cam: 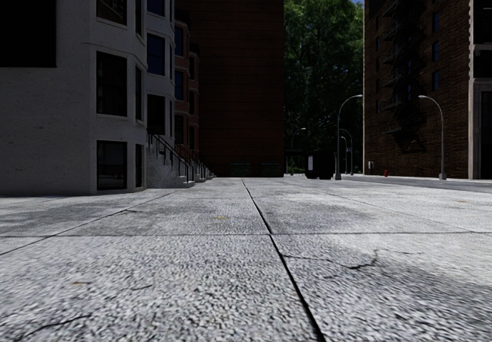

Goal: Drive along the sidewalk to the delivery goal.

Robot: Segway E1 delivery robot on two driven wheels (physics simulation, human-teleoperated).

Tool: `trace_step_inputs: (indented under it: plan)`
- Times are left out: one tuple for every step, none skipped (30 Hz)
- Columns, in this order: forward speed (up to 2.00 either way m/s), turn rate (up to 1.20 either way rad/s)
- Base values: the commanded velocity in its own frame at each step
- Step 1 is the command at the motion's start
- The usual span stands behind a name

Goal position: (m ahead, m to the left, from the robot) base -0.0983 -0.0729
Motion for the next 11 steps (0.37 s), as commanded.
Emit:
trace_step_inputs:
  plan:
    - [0.0, 0.0]
    - [0.0, 0.0]
    - [0.0, 0.0]
    - [0.0, 0.0]
    - [0.0, 0.0]
    - [0.0, 0.0]
    - [0.0, 0.0]
    - [0.0, 0.0]
    - [0.0, 0.0]
    - [0.0, 0.0]
    - [0.0, 0.0]
